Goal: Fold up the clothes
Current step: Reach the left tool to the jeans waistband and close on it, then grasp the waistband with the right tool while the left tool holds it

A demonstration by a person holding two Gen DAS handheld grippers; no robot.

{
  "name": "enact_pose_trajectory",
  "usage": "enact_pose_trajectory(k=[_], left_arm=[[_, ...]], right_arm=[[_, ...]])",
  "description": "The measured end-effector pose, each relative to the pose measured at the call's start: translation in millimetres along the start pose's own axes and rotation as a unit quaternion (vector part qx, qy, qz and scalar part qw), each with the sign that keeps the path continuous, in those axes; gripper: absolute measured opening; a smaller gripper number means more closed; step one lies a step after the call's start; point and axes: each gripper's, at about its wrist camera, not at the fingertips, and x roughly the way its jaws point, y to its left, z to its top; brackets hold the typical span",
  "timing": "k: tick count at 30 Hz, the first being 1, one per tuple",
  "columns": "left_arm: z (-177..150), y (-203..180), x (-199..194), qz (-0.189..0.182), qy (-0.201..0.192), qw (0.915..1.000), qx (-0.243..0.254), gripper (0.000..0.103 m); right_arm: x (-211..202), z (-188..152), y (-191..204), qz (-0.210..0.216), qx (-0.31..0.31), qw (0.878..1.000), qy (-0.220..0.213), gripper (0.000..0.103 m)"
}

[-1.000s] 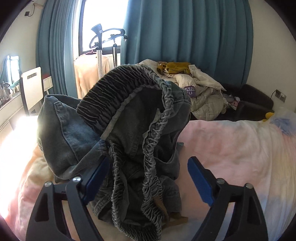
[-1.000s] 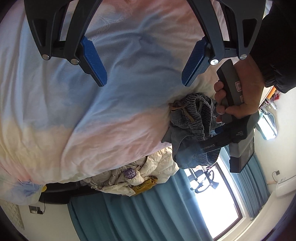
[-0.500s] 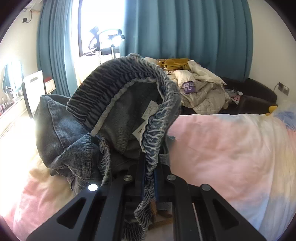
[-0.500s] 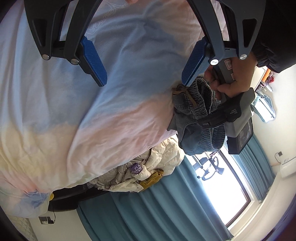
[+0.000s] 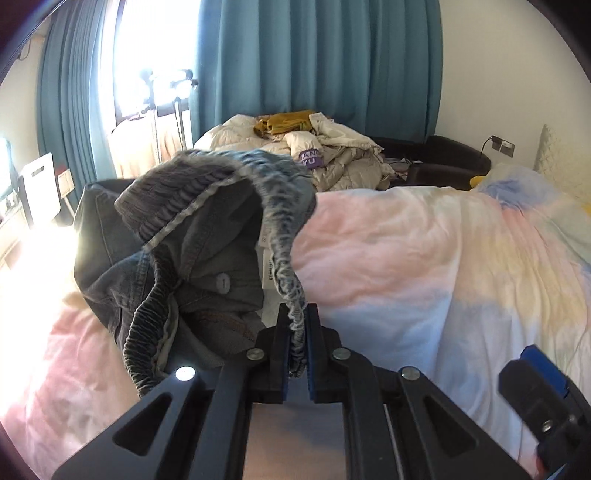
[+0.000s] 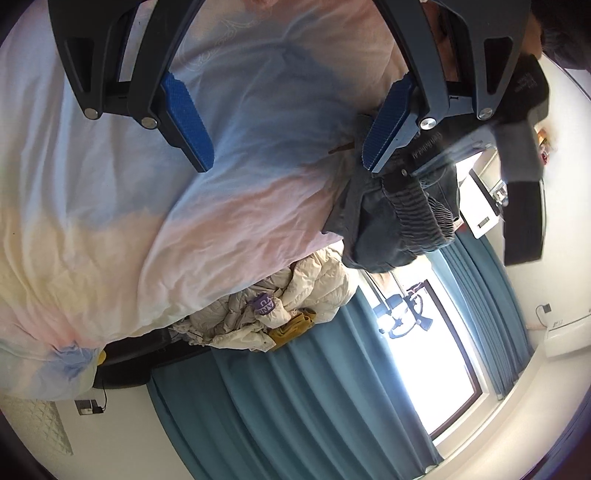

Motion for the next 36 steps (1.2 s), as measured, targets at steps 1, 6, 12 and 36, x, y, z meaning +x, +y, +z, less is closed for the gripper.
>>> enact_pose_trajectory(k=[1, 6, 12, 36], left_arm=[[-6, 4, 0, -0.001, 0.004, 0.9999, -0.012, 0.007], [-29, 17, -10, -0.001, 0.040, 0.9989, -0.024, 0.018], [-51, 32, -41, 0.029, 0.061, 0.9977, 0.007, 0.018], [-44, 113, -32, 0.008, 0.046, 0.9957, -0.080, 0.024]], right_arm=[[0, -1, 1, 0.001, -0.005, 1.000, 0.001, 0.084], [6, -5, 4, 0.002, -0.018, 1.000, 0.011, 0.084], [11, -11, 9, 0.020, -0.037, 0.999, 0.007, 0.084], [158, 40, 68, -0.001, -0.220, 0.974, 0.047, 0.073]])
